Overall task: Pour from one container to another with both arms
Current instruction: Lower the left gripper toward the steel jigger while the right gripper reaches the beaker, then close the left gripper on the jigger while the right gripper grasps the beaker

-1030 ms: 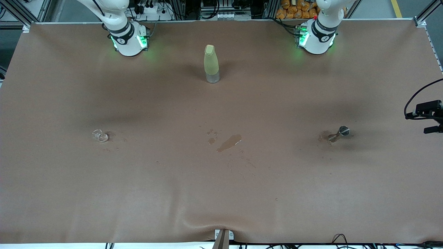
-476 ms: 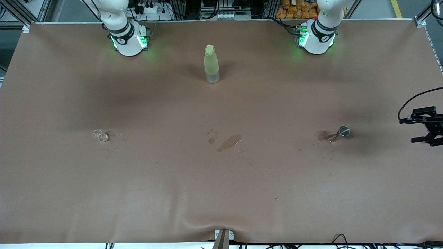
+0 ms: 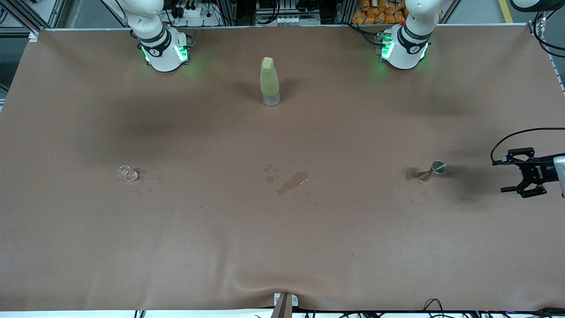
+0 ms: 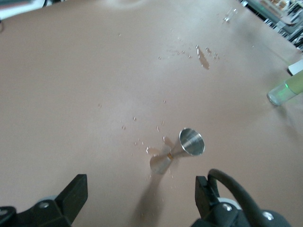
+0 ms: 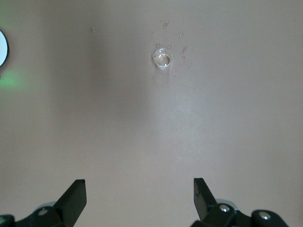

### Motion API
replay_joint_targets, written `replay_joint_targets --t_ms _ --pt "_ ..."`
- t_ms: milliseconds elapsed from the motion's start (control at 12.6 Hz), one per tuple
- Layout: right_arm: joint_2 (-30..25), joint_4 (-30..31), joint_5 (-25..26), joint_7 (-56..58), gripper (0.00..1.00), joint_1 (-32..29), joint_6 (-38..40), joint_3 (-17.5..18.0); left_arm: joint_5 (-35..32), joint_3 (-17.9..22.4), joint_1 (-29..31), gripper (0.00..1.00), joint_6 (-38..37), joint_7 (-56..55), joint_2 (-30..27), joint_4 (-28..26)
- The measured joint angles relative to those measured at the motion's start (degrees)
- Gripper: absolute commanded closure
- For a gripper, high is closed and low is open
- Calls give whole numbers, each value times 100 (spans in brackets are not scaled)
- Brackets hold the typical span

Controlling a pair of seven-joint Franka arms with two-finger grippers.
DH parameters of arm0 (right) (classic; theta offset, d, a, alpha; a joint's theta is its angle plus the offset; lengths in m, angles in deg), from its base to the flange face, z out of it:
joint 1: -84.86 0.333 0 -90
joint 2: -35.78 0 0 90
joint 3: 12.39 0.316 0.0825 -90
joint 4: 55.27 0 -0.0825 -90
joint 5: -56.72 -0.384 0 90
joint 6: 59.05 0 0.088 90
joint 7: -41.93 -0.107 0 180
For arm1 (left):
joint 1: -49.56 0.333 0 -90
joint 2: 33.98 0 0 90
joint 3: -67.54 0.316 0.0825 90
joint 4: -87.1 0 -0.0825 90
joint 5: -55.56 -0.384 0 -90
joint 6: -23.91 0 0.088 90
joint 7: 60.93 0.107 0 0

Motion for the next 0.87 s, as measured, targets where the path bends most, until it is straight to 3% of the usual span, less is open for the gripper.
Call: replay_joint_targets --t_ms 476,872 --pt "975 130 -1567 1131 0 -307 -36 -231 729 -97 -346 0 -3 1024 966 -44" --pt "1901 156 -2711 2096 0 -225 -29 -531 738 -63 -170 0 -37 2295 1093 -285"
